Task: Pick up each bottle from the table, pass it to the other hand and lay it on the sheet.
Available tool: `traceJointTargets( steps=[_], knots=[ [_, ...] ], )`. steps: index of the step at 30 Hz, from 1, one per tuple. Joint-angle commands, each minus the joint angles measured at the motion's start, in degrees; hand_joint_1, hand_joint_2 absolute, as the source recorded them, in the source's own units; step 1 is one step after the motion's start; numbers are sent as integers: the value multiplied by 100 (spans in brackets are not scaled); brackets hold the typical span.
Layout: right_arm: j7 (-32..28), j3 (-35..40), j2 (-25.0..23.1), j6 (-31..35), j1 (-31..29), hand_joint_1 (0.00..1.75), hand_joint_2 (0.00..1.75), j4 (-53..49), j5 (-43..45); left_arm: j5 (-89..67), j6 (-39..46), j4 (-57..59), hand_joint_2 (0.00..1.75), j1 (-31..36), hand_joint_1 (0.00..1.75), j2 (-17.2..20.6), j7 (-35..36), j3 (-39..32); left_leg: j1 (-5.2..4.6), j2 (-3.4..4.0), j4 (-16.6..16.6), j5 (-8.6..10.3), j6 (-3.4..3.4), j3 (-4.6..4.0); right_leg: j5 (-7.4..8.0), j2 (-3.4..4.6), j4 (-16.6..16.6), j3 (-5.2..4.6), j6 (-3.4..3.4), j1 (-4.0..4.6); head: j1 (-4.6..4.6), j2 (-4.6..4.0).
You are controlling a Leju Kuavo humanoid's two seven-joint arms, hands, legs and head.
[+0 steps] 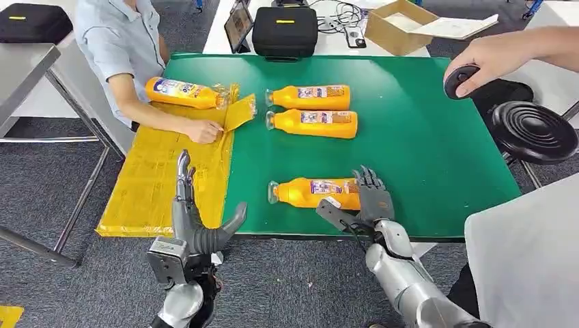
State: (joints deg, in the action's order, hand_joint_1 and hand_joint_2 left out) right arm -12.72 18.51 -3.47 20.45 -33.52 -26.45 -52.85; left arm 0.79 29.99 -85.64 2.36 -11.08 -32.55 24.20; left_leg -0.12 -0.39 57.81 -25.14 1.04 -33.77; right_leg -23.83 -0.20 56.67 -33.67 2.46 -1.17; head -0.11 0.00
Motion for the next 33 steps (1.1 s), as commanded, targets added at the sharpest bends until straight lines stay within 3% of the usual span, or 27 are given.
traceJointTargets(
  steps=[1, 12, 18, 22, 24, 25, 29, 33],
  knots=[
    [252, 378, 162, -594, -330, 173, 175, 700, -126, 117, -166, 283, 175, 258, 0, 145, 102, 102, 8, -3, -6, 1, -7, 20, 1, -9, -11, 26, -12, 9, 0, 0],
    [642, 472, 280, -906, -310, 169, 175, 894, -271, 152, -269, 320, 175, 293, 0, 161, 142, 83, 9, -13, -8, 4, -4, 47, 1, -18, -17, 58, -9, 10, 0, 0],
    [34, 168, 182, -329, -179, 171, 175, 700, 25, 179, -247, 243, 175, 214, 0, 129, 122, 5, 10, -15, -9, 5, -4, 49, 4, -18, -19, 61, -8, 11, 0, 0],
    [-809, -237, -139, 505, 230, 162, 175, -41, 611, 313, -78, -127, 175, -215, 0, 87, 135, -219, 9, -1, -9, 0, -6, 50, 3, -3, -15, 58, -10, 10, 0, 0],
    [-942, -275, -200, 674, 459, 159, 175, -488, 770, 409, 1, -224, 175, -354, 0, 43, 198, -318, 8, 22, -9, -6, -7, 50, 3, 20, -12, 54, -10, 9, 0, 0],
    [-1105, -264, -226, 712, 687, 169, 175, -943, 981, 512, 106, -175, 175, -399, 0, -4, 329, -414, 13, 27, -7, -9, -11, 48, 1, 22, -12, 52, -17, 15, 2, 0],
    [-1065, -203, -216, 689, 784, 169, 175, -1133, 1001, 512, 109, -117, 175, -386, 0, 18, 326, -414, 4, 3, -2, -3, -5, 30, -2, 4, -3, 35, -5, 10, 0, 0],
    [-1366, -65, -225, 848, 1537, 171, 175, -2611, 1570, 1284, 81, 233, 175, -474, 0, -138, 864, -700, 12, 4, 0, -8, -6, 13, -4, 7, -6, 20, -10, 18, -2, 0]
  ],
)
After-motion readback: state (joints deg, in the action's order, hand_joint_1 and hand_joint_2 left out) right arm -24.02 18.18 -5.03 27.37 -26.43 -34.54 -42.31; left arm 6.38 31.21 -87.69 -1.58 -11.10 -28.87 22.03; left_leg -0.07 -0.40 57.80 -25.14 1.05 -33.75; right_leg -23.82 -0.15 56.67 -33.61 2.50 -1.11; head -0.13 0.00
